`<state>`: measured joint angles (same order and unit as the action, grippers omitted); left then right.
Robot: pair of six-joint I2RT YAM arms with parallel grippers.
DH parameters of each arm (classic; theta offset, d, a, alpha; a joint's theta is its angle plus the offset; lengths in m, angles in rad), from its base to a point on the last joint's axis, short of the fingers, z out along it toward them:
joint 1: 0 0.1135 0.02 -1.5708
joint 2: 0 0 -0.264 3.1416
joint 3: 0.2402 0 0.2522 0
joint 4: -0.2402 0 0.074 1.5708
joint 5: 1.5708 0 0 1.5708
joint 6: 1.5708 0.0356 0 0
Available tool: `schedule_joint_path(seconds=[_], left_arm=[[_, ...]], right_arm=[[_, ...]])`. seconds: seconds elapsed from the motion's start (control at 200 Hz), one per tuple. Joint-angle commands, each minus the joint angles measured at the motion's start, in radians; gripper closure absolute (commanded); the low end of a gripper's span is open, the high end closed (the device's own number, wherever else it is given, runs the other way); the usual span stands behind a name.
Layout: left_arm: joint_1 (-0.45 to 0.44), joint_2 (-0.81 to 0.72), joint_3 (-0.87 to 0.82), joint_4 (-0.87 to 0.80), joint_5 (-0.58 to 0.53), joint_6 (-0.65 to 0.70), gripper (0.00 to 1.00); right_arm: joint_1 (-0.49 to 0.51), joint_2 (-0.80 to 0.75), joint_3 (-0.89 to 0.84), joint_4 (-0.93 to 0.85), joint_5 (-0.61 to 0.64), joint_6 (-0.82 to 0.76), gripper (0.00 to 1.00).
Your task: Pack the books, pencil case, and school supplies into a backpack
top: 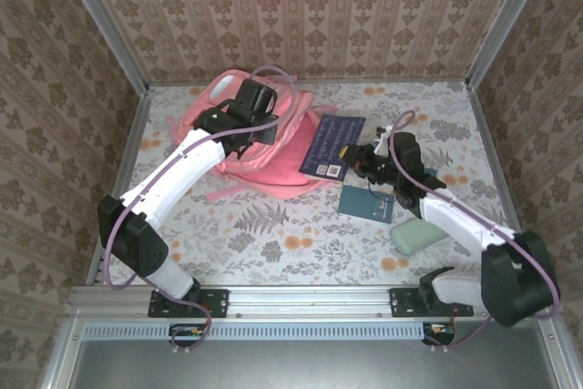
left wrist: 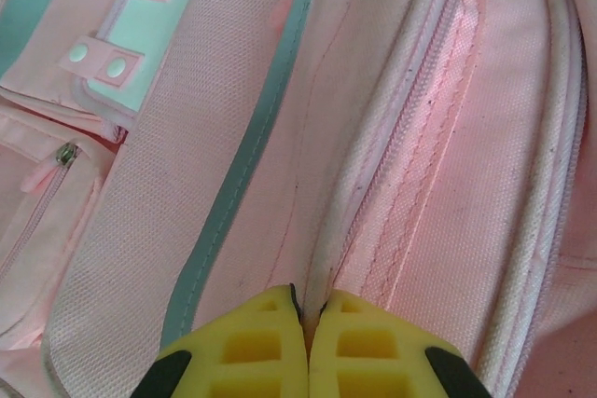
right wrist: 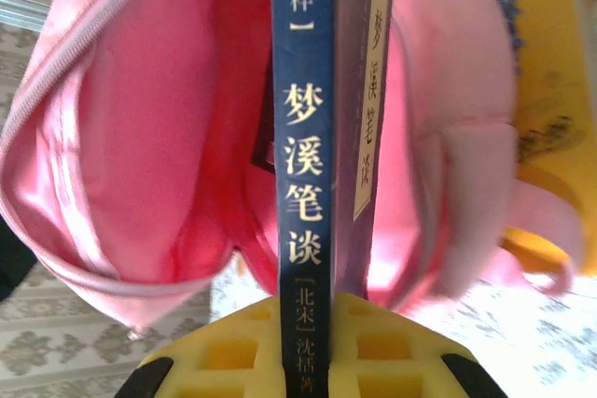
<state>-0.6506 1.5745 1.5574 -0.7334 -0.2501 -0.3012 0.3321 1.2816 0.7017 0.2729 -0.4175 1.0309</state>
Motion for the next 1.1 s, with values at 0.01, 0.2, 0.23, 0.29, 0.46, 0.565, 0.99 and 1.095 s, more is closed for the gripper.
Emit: schedule_joint_path(seconds=[0.01, 0.2, 0.23, 0.29, 0.46, 0.565, 0.99, 1.095], left_arm=[[0.008, -0.066, 0.054, 0.019, 0.023, -0.092, 1.0], [0.012, -0.069, 0.057, 0.023, 0.047, -0.114, 1.0], [0.014, -0.069, 0.057, 0.024, 0.053, -0.117, 1.0], [0.015, -0.073, 0.055, 0.028, 0.064, -0.125, 1.0], [0.016, -0.085, 0.047, 0.038, 0.079, -0.14, 1.0], [0.022, -0.096, 0.039, 0.043, 0.096, -0.147, 1.0], [0.076, -0.136, -0.028, 0.047, 0.101, -0.171, 1.0], [0.097, -0.14, -0.052, 0.047, 0.093, -0.17, 1.0]], right_arm=[[0.034, 0.101, 0.089, 0.235, -0.064, 0.118, 1.0], [0.151, 0.339, 0.261, 0.307, -0.027, 0.16, 1.0], [0.166, 0.375, 0.287, 0.32, -0.011, 0.168, 1.0], [0.192, 0.452, 0.336, 0.351, 0.016, 0.194, 1.0], [0.234, 0.687, 0.505, 0.385, 0.099, 0.288, 1.0], [0.251, 0.81, 0.619, 0.363, 0.129, 0.313, 1.0], [0.251, 0.786, 0.722, 0.001, 0.104, 0.142, 0.31], [0.239, 0.71, 0.674, -0.066, 0.089, 0.09, 0.3]])
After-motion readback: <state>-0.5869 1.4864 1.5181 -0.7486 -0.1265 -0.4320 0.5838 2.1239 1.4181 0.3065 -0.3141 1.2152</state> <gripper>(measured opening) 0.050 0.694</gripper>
